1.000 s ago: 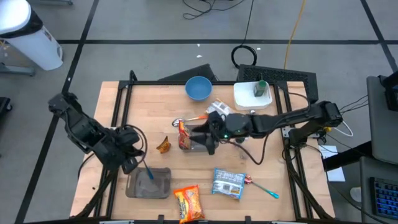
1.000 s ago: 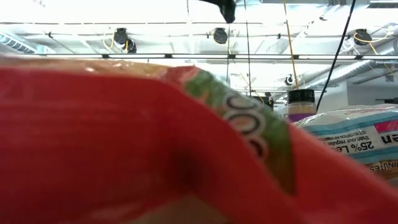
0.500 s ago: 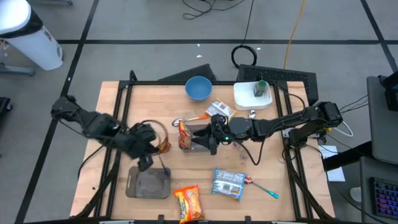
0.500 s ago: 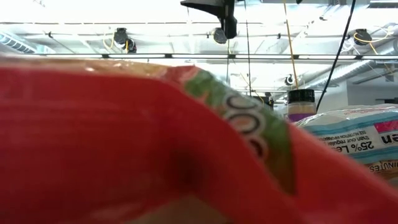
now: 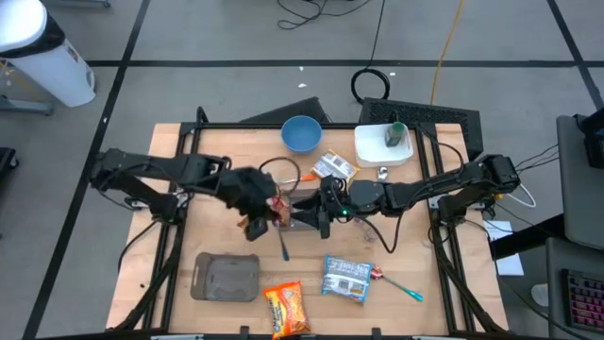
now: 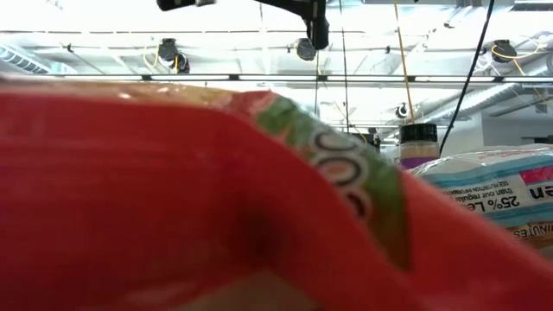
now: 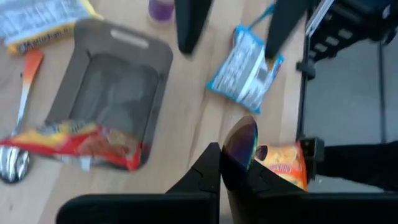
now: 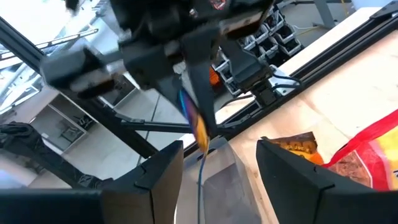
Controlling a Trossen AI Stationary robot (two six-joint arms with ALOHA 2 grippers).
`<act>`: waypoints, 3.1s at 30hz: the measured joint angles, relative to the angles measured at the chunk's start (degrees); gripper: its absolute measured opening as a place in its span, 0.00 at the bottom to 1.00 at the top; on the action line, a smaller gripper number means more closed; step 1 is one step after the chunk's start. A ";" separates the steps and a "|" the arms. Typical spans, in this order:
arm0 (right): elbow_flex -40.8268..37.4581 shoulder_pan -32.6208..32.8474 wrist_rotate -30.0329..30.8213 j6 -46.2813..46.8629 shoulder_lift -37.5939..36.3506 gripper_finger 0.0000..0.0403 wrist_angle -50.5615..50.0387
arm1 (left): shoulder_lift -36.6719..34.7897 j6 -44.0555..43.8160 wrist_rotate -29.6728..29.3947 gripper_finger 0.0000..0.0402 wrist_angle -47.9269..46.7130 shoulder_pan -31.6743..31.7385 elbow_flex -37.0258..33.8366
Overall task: Pick & Place Food Item
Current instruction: Put the left blue spoon into the bottom black bin
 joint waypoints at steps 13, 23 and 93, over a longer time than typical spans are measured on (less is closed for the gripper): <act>0.04 -0.32 0.93 -1.45 -0.07 0.49 0.45 | 3.24 4.59 2.05 0.02 1.59 4.11 4.50; 0.09 -0.90 3.28 -3.98 -0.09 0.45 2.31 | 8.18 7.88 2.57 0.03 -3.74 5.28 12.12; 0.07 -0.96 29.03 -29.95 -15.41 0.00 9.76 | 2.27 5.19 4.06 0.56 16.14 13.17 12.33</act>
